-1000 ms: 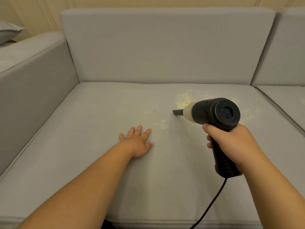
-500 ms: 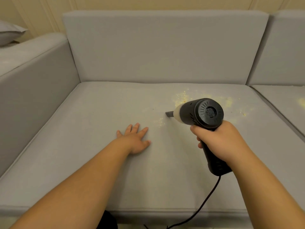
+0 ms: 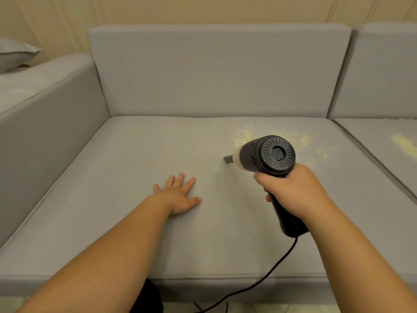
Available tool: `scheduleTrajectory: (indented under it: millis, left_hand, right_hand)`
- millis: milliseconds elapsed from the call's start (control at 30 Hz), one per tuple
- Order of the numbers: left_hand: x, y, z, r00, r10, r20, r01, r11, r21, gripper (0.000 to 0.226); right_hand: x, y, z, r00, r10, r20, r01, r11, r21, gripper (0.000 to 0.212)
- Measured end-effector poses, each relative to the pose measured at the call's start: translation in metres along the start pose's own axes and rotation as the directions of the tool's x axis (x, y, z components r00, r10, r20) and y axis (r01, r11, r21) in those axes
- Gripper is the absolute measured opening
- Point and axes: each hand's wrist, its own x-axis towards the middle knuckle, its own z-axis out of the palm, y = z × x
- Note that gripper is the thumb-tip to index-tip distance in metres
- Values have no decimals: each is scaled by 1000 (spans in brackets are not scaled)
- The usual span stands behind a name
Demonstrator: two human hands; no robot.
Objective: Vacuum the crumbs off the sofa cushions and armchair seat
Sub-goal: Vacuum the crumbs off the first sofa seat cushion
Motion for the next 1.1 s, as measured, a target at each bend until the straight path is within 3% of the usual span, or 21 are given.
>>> scheduleTrajectory:
  millis: [233,467,767,1100]
  left_hand:
    - [0,0,-1,1000,2,15,-2,1000,2,82]
    - [-1,-1,-1,1000,7,10,-7,1000,-2,82]
    - [-2,2,-5,998,-57,14,57,998,13,84]
    - [-2,-1,-4,996,-83,16,84,996,-38,91]
  right_hand:
    - [-8,-4,-9,986,40,163,-43,999,12,22]
    - [-9,-4,-11,1000,16,16,-16,999,-31,17]
    - [-10,-7,-17,983,36,178,-38,999,10,23]
    - [-5,-4,-9,978,-18,209,28,999,-46,25]
